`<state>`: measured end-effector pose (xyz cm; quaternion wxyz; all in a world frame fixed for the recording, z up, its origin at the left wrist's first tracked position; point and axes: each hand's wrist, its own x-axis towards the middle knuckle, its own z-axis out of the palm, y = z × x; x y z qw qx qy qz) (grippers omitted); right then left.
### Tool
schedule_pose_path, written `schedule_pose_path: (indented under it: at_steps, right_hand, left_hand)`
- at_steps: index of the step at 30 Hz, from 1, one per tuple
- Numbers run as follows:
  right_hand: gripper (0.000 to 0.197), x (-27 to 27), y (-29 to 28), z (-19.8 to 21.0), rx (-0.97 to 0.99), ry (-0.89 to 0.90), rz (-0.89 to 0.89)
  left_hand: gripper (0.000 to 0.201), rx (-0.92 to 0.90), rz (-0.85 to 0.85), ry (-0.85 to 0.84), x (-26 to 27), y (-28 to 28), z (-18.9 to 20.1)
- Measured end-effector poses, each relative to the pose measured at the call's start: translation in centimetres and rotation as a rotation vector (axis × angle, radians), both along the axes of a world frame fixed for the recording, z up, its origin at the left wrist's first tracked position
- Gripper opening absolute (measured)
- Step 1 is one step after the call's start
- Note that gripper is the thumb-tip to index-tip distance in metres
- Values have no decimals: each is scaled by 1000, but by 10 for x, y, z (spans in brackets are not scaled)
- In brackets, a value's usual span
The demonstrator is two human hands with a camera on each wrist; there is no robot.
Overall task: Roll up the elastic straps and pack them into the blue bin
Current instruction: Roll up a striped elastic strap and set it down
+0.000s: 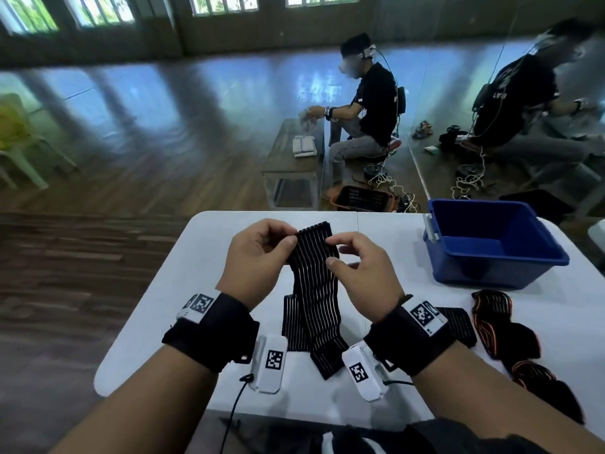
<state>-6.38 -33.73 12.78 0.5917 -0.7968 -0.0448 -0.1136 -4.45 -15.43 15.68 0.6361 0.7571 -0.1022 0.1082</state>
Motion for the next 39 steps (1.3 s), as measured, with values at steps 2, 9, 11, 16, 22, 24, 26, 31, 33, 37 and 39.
schedule_pose_path:
  at_steps: [2,9,11,16,22,24,26,31,33,37,39]
  right_hand:
    - [26,0,-6,8,-10,-25,18]
    - [24,1,-19,49,179,-194,69]
    - [23,1,-22,61,230,-249,60]
    - [24,4,-26,79,288,-300,53]
    - [31,11,-28,84,282,-307,33]
    - [33,12,-29,86,251,-316,34]
    - [33,14,-28,88,219,-313,43]
    - [35,23,-19,99,221,-299,-10]
    - [36,32,-15,99,259,-291,-51]
    - [30,43,-12,78,106,-276,-85]
    - [29,40,-11,54,7,-195,2]
  left_hand:
    - [20,3,1,-23,-3,-5,8]
    - [14,-123,-52,-81,-16,-20,37]
    - [18,-104,-99,-112,-20,-26,44]
    - [26,-166,-69,-182,-27,-43,56]
    - [16,-246,13,-257,-25,-53,60]
    - [14,-156,21,-297,-19,-53,60]
    - [19,-85,-4,-292,-10,-53,60]
    - [37,-214,-160,-142,14,-54,67]
    - [41,-256,-200,-104,25,-55,71]
    - [49,-261,-233,-49,49,-54,73]
    - [49,-238,-236,-45,62,-53,72]
